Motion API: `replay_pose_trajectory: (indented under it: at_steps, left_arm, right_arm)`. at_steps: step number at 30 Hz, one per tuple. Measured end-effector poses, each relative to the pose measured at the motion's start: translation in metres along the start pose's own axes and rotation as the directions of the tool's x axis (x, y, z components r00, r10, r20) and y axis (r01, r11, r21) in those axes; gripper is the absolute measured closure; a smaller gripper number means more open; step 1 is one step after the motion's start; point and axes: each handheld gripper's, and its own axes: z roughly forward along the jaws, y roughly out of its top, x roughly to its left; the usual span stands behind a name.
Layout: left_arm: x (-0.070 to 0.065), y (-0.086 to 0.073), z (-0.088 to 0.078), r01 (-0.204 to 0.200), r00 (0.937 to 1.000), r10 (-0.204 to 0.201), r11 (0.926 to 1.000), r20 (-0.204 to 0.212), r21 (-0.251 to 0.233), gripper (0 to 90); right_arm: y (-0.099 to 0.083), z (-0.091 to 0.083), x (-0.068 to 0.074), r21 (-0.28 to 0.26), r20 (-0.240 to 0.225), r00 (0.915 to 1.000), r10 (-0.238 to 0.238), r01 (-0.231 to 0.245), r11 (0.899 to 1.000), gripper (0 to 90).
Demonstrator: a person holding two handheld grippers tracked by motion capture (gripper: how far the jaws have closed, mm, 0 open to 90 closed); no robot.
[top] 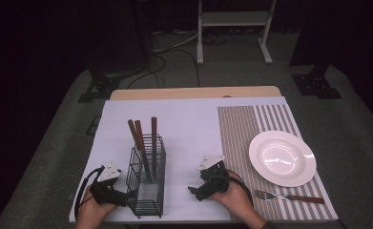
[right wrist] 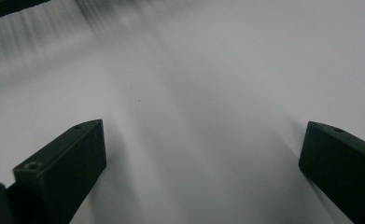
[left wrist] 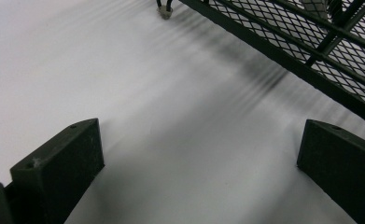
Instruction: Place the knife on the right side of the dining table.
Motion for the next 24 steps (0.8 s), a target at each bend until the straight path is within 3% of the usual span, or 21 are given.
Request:
replay_pose_trajectory:
  at_steps: [10,19,20,24]
  left_arm:
    - [0.000,0.000,0.000,0.000,1.0000,0.000,1.0000,0.000,-0.001,0.0]
    - [0.000,0.000,0.000,-0.002,1.0000,0.002,1.0000,-0.001,-0.001,0.0]
    - [0.000,0.000,0.000,-0.003,1.0000,0.003,1.0000,-0.001,0.000,0.0]
    - [0.000,0.000,0.000,-0.004,1.0000,0.004,1.0000,-0.001,0.000,0.0]
  right_arm:
    - [0.003,0.000,0.000,0.014,0.002,0.9999,0.016,-0.016,1.000,0.2]
    - [0.007,-0.003,-0.004,0.028,-0.031,0.9981,0.054,-0.053,0.998,0.8]
    - [0.009,-0.005,-0.004,0.023,-0.034,0.9978,0.056,-0.056,0.998,7.2]
    - [0.012,-0.007,-0.006,0.018,-0.047,0.9969,0.063,-0.062,0.998,7.6]
